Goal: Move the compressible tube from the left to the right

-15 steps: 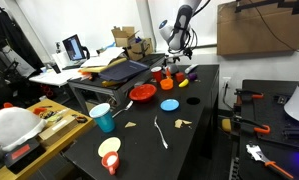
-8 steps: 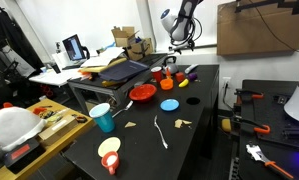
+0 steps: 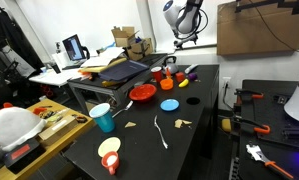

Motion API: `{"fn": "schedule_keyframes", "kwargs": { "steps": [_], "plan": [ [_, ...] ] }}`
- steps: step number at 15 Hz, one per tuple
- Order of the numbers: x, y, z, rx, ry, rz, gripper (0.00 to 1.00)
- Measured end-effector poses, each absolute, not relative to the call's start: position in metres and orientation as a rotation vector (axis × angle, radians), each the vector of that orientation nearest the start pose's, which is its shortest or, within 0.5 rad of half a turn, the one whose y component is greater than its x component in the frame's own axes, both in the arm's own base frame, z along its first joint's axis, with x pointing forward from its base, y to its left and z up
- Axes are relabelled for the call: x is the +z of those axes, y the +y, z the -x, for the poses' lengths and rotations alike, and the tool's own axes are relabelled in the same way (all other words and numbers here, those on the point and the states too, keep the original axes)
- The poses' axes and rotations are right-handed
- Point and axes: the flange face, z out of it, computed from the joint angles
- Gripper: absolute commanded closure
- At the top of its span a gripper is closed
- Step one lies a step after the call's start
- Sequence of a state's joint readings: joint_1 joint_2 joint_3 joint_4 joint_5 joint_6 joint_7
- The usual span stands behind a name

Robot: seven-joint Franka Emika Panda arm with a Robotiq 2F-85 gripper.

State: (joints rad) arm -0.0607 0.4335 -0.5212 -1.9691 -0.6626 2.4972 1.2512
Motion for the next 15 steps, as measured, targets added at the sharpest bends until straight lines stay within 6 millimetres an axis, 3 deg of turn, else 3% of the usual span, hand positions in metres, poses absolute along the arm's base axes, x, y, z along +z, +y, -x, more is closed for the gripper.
{"fn": "schedule_keyframes", "kwargs": {
  "steps": [15],
  "plan": [
    [0.35, -0.23, -0.534, 0.496, -1.131, -2.338, 0.0]
  ]
}}
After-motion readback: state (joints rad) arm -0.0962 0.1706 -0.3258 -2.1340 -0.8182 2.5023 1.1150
